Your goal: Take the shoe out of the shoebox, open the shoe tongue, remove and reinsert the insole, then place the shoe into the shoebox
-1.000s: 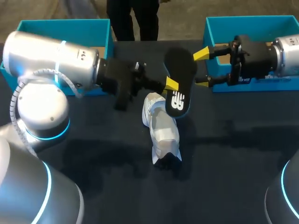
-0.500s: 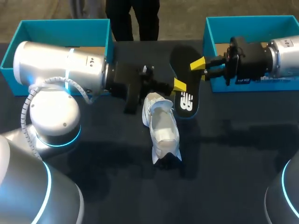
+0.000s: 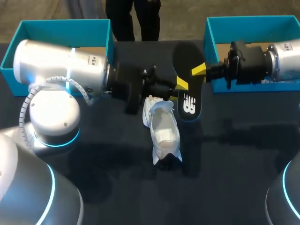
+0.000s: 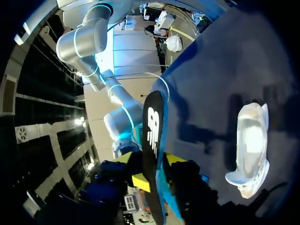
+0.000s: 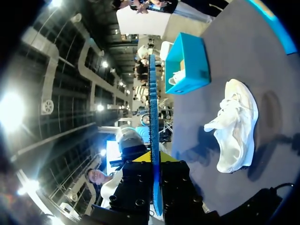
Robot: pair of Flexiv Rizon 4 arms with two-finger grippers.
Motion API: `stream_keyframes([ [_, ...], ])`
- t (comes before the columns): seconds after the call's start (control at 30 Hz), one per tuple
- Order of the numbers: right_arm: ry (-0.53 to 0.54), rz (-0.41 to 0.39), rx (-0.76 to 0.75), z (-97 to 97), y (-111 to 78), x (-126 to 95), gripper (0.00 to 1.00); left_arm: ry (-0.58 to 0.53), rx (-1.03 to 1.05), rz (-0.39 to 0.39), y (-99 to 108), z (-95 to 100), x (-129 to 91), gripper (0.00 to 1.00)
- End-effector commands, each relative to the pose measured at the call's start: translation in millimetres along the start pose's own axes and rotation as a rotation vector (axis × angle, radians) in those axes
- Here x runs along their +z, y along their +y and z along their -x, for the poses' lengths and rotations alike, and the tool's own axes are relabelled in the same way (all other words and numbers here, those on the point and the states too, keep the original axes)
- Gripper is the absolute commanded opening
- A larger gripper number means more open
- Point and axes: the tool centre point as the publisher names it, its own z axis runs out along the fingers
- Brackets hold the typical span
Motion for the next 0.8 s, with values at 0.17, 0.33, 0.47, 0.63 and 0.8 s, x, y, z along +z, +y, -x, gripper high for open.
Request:
stream_keyframes([
  [0.17, -0.026, -0.021, 0.012, 13.9, 8.3, 3.8, 0.0, 0.149, -0.025, -0.014, 6.1, 2.9, -34.1, 1.0],
  [0.33, -0.02, -0.036, 0.02, 21.0, 9.5, 10.0, 0.0, 0.323, -0.092, -0.017, 16.0, 2.7, -42.9, 1.0],
  [0.47, -0.019, -0.043, 0.021, 25.0, 9.8, 13.3, 0.0, 0.451, -0.14, -0.041, 22.7, 3.3, -48.7, 1.0],
  [0.63, -0.016, -0.044, 0.022, 28.6, 9.2, 16.0, 0.0, 0.55, -0.185, -0.027, 29.7, 13.2, -48.6, 1.0],
  [0.8, -0.017, -0.048, 0.018, 30.2, 9.0, 19.7, 0.0, 0.741, -0.287, -0.02, 36.8, 14.6, -48.6, 1.0],
])
